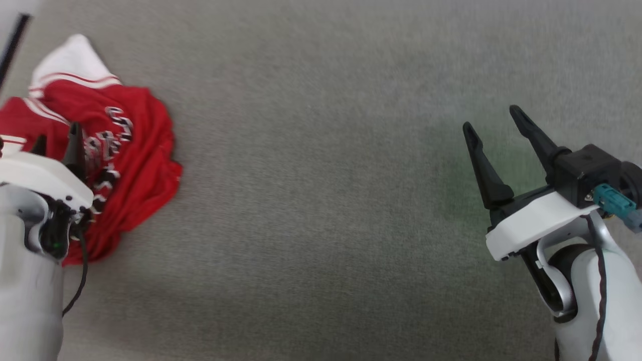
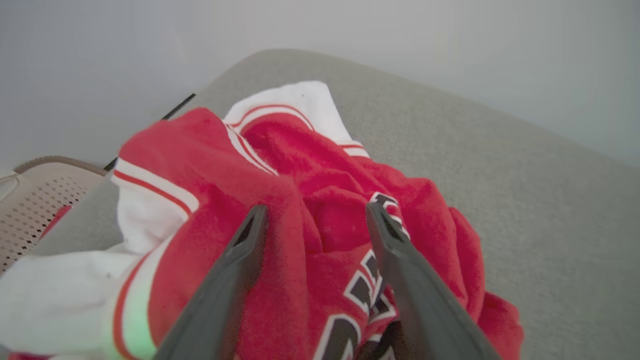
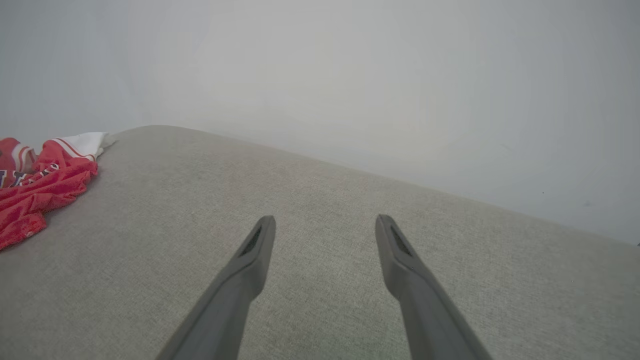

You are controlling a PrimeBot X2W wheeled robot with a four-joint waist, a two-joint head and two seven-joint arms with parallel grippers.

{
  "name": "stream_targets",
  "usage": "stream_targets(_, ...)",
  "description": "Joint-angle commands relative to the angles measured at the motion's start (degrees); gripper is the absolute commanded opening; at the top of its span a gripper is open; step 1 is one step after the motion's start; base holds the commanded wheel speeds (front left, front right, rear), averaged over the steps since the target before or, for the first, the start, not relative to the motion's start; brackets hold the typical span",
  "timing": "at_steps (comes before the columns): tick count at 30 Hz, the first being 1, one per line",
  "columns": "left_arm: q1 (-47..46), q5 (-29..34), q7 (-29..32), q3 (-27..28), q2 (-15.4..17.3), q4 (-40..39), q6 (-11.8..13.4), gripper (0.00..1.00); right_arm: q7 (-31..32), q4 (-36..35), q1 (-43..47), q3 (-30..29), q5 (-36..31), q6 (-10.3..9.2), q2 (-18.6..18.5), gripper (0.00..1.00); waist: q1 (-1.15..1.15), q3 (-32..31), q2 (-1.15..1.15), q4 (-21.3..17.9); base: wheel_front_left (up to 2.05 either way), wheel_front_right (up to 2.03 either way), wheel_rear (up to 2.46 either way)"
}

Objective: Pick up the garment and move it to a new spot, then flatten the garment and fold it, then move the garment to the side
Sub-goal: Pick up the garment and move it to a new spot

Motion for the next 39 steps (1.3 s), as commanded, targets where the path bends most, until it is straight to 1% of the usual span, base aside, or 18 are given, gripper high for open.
stream_targets(1, -2.2, -0.4, 1.4, -0.5, 0.1, 2.7, -0.4, 1.0, 0.4, -0.7, -0.7, 0.1, -0.4, -0.04, 0.0, 1.0, 0.0, 4.0, 0.0, -2.1, 0.0, 0.0, 0.0)
stream_targets(7, -9.1, -1.7, 7.9, -2.0, 0.9, 14.1, -0.6, 1.0, 1.4, -2.4, -1.6, 0.1, -0.8, -0.04, -0.3, 1.0, 0.0, 7.3, 0.0, -3.1, 0.0, 0.0, 0.0)
stream_targets(9, -10.4, -1.6, 10.5, -2.6, 0.6, 17.6, -0.6, 1.0, 1.8, -2.7, -1.8, 0.0, -0.9, -0.04, -0.4, 1.0, 0.0, 7.9, 0.0, -3.2, 0.0, 0.0, 0.0)
stream_targets(11, -11.4, -2.4, 13.8, -2.5, -0.3, 21.2, -0.1, 1.0, 2.1, -3.0, -2.0, -0.1, -0.9, -0.04, -0.5, 1.0, 0.0, 8.3, 0.0, -3.2, 0.0, 0.0, 0.0)
stream_targets(13, -11.7, -2.6, 17.3, -3.0, -1.1, 24.4, 1.0, 1.0, 2.4, -3.2, -1.9, -0.2, -1.0, -0.03, -0.6, 1.0, 0.0, 8.6, 0.0, -3.2, 0.0, 0.0, 0.0)
stream_targets(16, -11.4, -2.8, 22.4, -3.8, -2.2, 26.9, 1.1, 1.0, 2.8, -3.4, -2.1, 0.0, -1.0, -0.04, -0.5, 1.0, 0.0, 8.8, 0.0, -3.2, 0.0, 0.0, 0.0)
stream_targets(19, -11.5, -3.1, 23.1, -4.0, -2.3, 27.5, 0.6, 1.0, 2.8, -3.5, -2.6, 0.2, -0.7, -0.04, -0.3, 1.0, 0.0, 9.1, 0.0, -3.4, 0.0, 0.0, 0.0)
stream_targets(20, -11.5, -3.4, 22.8, -3.7, -2.3, 27.7, 0.5, 0.55, 2.8, -3.4, -2.7, 0.2, -0.7, -0.04, -0.2, 1.0, 0.0, 9.1, 0.0, -3.4, 0.0, 0.0, 0.0)
stream_targets(21, -11.5, -3.8, 22.0, -3.4, -2.1, 27.8, 0.5, 0.0, 2.6, -3.2, -2.7, 0.3, -0.7, -0.04, -0.1, 1.0, 0.0, 9.1, 0.0, -3.3, 0.0, 0.0, 0.0)
stream_targets(24, -11.6, -3.2, 19.7, -4.1, -0.6, 27.3, -0.3, 0.0, 1.9, -2.3, -2.7, 0.4, -0.7, -0.04, 0.3, 1.0, 0.0, 8.3, 0.0, -3.2, 0.0, 0.0, 0.0)
stream_targets(25, -11.6, -3.2, 19.7, -4.1, -0.6, 27.3, -0.3, 0.0, 1.9, -2.3, -2.7, 0.4, -0.7, -0.04, 0.3, 1.0, 0.0, 8.3, 0.0, -3.2, 0.0, 0.0, 0.0)
stream_targets(30, -12.7, -2.5, 15.2, -5.3, 3.2, 25.2, -0.7, 0.0, 0.5, -0.3, -1.6, -0.3, -0.1, -0.04, 0.8, 1.0, 0.0, 5.5, 0.0, -2.6, 0.0, 0.0, 0.0)
stream_targets(33, -13.4, -2.4, 12.5, -6.7, 4.9, 22.4, -0.8, 0.0, -0.4, 1.1, -0.9, -0.7, 0.2, -0.03, 1.2, 1.0, 0.0, 3.2, 0.0, -2.1, 0.0, 0.0, 0.0)
stream_targets(39, -11.4, -4.1, 9.4, -10.2, 8.2, 16.3, -0.8, 0.0, -2.2, 3.1, 1.0, -2.1, 0.5, -0.03, 2.2, 1.0, 0.0, -1.1, 0.0, -0.8, 0.0, 0.0, 0.0)
